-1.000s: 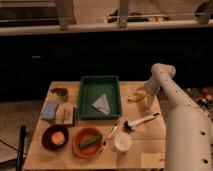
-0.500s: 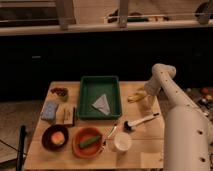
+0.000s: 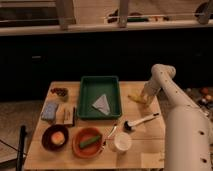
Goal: Place banana in paper cup
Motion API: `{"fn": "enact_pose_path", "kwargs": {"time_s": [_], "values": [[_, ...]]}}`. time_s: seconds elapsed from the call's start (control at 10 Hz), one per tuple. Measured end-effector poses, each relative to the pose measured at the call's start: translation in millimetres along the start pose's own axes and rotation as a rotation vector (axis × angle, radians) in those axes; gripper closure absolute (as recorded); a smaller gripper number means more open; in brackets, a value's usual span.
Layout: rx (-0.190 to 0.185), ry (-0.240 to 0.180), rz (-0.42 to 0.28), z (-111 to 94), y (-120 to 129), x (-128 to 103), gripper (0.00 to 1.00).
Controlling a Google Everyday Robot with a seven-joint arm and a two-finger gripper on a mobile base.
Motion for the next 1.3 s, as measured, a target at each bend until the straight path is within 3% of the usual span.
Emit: {"fn": "enact_pose_path", "kwargs": {"time_s": [0.2,0.9,1.3], "values": [[-0.001,-0.001,-0.002,0.9,-0.4,-1.0,1.00],[-0.019,-0.017,-0.027,-9.7,-1.6,-3.3,1.00],[-0.009,-0.080,-0.093,-37.7,-3.8,-8.9,1.00]]}}
